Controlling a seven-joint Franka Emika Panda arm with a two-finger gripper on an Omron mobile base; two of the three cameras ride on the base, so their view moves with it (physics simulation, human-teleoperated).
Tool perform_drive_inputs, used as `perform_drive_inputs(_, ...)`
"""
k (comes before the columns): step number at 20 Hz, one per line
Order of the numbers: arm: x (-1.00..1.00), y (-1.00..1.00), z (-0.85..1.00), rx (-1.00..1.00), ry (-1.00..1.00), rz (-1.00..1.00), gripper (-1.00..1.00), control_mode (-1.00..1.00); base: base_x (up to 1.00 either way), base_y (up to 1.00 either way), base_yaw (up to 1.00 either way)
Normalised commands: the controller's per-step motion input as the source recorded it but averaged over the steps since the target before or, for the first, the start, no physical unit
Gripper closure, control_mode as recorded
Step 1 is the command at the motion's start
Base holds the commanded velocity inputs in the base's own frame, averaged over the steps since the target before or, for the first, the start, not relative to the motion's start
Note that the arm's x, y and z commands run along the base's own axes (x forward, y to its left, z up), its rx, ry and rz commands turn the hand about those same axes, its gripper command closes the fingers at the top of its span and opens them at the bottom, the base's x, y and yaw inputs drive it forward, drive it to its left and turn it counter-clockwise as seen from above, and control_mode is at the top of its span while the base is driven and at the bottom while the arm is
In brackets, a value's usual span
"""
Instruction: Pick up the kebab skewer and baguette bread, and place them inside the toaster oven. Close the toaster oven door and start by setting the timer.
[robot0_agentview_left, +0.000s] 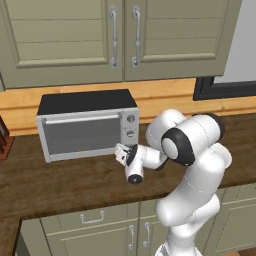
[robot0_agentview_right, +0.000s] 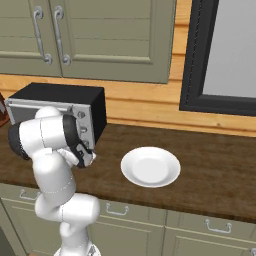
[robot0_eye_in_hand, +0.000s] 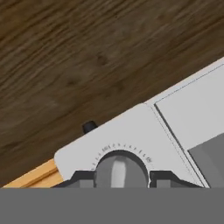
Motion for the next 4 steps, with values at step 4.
perform_drive_inputs(4, 0.40, -0.14, 0.00, 0.14, 0.00, 0.00, 1.00, -1.00, 0.00, 0.00, 0.00)
